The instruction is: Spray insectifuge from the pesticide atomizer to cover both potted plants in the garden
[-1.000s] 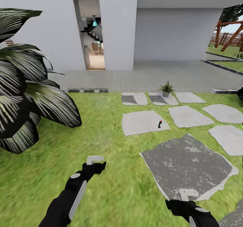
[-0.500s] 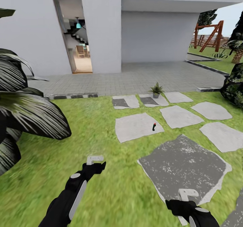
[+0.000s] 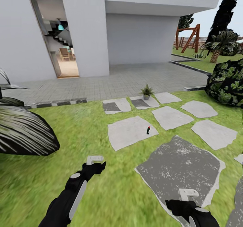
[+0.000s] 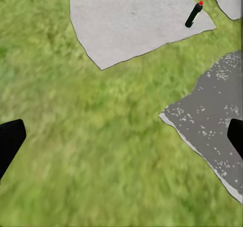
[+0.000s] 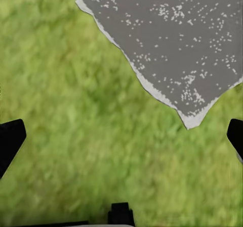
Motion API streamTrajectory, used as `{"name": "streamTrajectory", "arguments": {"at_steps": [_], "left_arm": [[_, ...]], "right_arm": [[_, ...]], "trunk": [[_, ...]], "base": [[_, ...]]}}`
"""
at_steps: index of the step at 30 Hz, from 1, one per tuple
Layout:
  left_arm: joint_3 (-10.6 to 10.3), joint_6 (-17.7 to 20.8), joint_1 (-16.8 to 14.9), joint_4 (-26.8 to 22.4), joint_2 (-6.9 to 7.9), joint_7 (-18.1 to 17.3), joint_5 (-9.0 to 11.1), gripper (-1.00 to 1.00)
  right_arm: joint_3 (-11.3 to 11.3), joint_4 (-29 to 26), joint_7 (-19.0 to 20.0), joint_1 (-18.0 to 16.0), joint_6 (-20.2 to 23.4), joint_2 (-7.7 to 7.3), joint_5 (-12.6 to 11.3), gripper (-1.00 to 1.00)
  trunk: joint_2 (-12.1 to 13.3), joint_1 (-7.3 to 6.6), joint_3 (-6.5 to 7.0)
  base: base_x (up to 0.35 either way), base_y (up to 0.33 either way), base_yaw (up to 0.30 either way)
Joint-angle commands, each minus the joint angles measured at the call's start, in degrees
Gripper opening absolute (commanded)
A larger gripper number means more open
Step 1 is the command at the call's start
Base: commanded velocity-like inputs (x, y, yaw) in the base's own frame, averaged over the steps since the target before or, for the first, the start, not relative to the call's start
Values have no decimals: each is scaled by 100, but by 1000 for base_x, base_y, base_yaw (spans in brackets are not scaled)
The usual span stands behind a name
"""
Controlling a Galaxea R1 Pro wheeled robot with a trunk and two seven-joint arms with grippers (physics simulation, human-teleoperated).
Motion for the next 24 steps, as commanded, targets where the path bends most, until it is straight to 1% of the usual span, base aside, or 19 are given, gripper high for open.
{"name": "streamTrajectory", "arguments": {"at_steps": [1,17,20,24], "left_arm": [[2,30,-2,-6,0,2,55,100],[0,30,-2,-6,0,1,55,100],[-1,30,-2,-6,0,2,55,100],[-5,30,-2,-6,0,2,55,100]], "right_arm": [[-1,-10,6,-2,26,0,3,100],[-1,-10,7,-1,26,0,0,100],[-1,-10,6,-1,26,-2,2,100],[-1,-10,5,-1,26,-8,1,100]], "trunk": [[-2,3,1],[-2,3,85],[-2,3,94],[-2,3,97]], "base": [[296,222,-243],[296,225,-235],[296,227,-116],[296,227,-27]]}}
